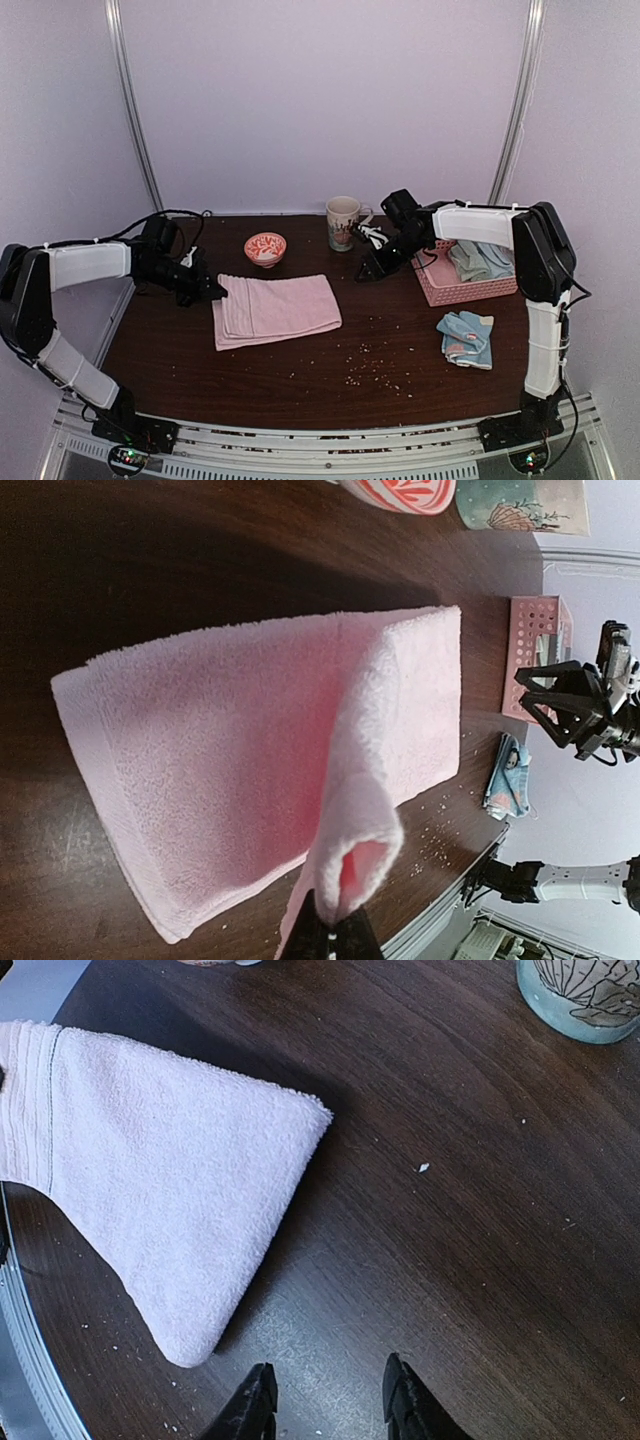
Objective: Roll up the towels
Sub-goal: Fold the towel at the center of the board.
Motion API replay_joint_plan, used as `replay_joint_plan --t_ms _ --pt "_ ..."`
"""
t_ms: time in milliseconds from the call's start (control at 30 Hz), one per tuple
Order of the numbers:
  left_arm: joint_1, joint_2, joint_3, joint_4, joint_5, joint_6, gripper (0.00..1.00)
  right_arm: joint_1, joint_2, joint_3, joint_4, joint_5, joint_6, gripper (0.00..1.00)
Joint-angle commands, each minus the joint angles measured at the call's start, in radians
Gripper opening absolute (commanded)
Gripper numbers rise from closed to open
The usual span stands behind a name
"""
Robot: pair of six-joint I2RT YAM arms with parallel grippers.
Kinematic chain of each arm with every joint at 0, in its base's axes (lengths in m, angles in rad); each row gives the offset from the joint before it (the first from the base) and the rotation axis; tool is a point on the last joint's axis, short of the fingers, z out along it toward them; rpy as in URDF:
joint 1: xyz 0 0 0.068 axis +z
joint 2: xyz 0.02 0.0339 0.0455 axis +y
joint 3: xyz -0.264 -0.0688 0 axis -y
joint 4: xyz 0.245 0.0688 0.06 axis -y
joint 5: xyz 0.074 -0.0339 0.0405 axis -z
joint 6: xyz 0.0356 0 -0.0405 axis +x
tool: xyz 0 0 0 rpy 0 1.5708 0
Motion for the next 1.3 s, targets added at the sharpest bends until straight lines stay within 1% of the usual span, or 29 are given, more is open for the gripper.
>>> replay_joint_plan --t_ms 0,67,200,400,533,633,733,800,900,933,1033,1133,1267 --pt "0.043 -0.046 -0.040 -0.066 0.008 0.056 0.00 0.009 0.013 -0.018 0.007 -0.005 -0.011 0.38" --pt "0.072 -0.025 -0.056 -0.076 -0.046 0.094 0.00 0.012 0.017 -0.015 0.009 -0.008 -0.011 0.38" --pt "0.095 0.104 -0.017 -0.151 -0.122 0.198 0.00 0.027 0.032 0.002 -0.005 -0.012 -0.015 0.38" --pt "0.117 0.172 -0.038 -0.163 -0.238 0.246 0.00 0.050 0.023 -0.020 0.002 0.003 -0.025 0.38" --pt "0.118 0.192 -0.050 -0.118 -0.253 0.306 0.00 0.059 0.030 -0.012 0.001 -0.003 -0.030 0.38" --pt "0.117 0.219 -0.064 -0.108 -0.277 0.321 0.00 0.072 0.046 0.014 -0.021 -0.012 -0.037 0.38" --pt "0.102 0.226 -0.071 -0.071 -0.246 0.303 0.00 0.078 0.048 0.030 -0.037 -0.016 -0.041 0.38" --pt "0.064 0.223 -0.060 -0.039 -0.236 0.272 0.00 0.074 0.038 0.036 -0.051 -0.004 -0.053 0.37" --pt "-0.029 0.248 -0.004 0.009 -0.224 0.211 0.00 0.059 0.004 0.027 -0.053 0.037 -0.072 0.37" --pt "-0.069 0.270 0.025 0.018 -0.218 0.196 0.00 0.051 -0.009 0.022 -0.048 0.051 -0.075 0.37" --pt "-0.138 0.342 0.127 0.041 -0.185 0.162 0.00 0.029 -0.032 0.014 -0.043 0.072 -0.077 0.37" --pt "-0.161 0.368 0.247 0.015 -0.158 0.143 0.00 0.010 -0.045 0.015 -0.048 0.083 -0.077 0.37" --pt "-0.162 0.300 0.409 -0.102 -0.155 0.161 0.00 -0.004 -0.066 0.015 -0.044 0.110 -0.079 0.37"
